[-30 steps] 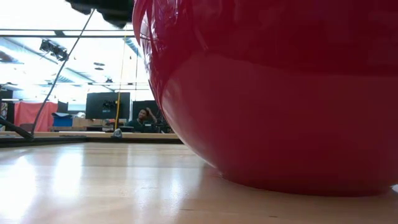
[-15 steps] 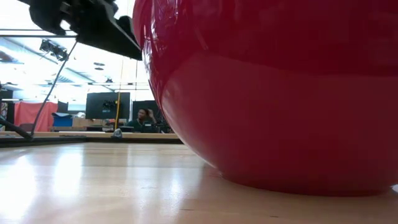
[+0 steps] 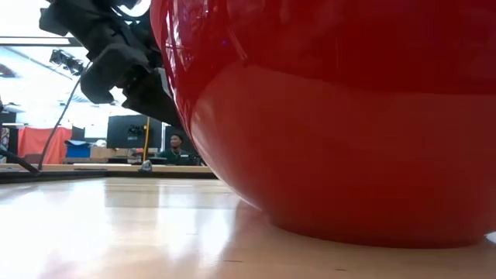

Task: Nest bowls inside each other
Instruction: Stack the pink bowl on top of the blue bowl

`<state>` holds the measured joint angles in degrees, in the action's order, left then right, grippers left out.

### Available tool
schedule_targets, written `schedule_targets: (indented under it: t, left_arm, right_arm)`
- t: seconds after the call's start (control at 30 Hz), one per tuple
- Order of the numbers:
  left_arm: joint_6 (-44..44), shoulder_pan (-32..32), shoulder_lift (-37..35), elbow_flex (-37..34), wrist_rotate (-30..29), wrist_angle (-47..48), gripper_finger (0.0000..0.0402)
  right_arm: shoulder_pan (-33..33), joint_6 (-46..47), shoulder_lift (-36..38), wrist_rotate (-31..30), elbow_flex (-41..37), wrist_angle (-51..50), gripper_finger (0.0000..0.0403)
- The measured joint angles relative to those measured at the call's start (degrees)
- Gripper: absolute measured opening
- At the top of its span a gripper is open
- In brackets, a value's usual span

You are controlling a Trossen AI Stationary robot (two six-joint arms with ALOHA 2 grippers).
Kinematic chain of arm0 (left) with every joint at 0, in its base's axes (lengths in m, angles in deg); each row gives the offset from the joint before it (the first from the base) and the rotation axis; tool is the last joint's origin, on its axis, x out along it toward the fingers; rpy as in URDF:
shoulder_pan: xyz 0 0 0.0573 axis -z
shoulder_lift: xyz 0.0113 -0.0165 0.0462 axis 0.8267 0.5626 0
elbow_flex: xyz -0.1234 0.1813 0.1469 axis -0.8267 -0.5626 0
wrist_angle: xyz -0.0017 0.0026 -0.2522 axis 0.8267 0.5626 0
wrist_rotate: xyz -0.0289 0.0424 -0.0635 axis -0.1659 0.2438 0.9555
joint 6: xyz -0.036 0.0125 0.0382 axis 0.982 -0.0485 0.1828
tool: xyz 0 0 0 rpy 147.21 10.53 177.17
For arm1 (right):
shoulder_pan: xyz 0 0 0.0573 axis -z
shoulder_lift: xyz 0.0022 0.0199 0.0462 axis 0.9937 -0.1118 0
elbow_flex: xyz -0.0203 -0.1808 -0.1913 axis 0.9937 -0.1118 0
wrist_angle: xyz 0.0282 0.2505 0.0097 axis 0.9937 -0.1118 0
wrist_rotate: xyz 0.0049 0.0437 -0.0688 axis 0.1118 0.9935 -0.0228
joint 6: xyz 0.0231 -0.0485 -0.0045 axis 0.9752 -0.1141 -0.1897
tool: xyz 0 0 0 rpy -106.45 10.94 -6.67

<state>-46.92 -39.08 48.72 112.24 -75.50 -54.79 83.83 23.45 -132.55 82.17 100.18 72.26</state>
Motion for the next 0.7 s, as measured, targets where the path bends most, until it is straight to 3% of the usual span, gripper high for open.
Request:
schedule_targets:
  t: [0.17,0.37,0.57,0.7]
  left_arm:
    - [-0.15,-0.24,0.03,0.00,0.10,-0.01,0.0192]
    - [-1.27,-0.79,0.15,0.00,1.75,0.03,0.0192]
    - [-2.17,-5.11,4.82,0.02,5.29,-0.92,0.0192]
    - [-4.07,-7.33,9.69,-0.02,7.28,-5.16,0.0192]
  right_arm:
    - [1.09,-1.49,0.09,0.82,0.01,1.78,0.0256]
    - [2.14,-1.57,4.56,-0.41,1.57,-12.87,0.0247]
    - [1.96,1.38,9.44,0.66,1.57,-23.76,0.0244]
    - [1.95,3.60,11.23,1.83,-0.37,-24.24,0.0244]
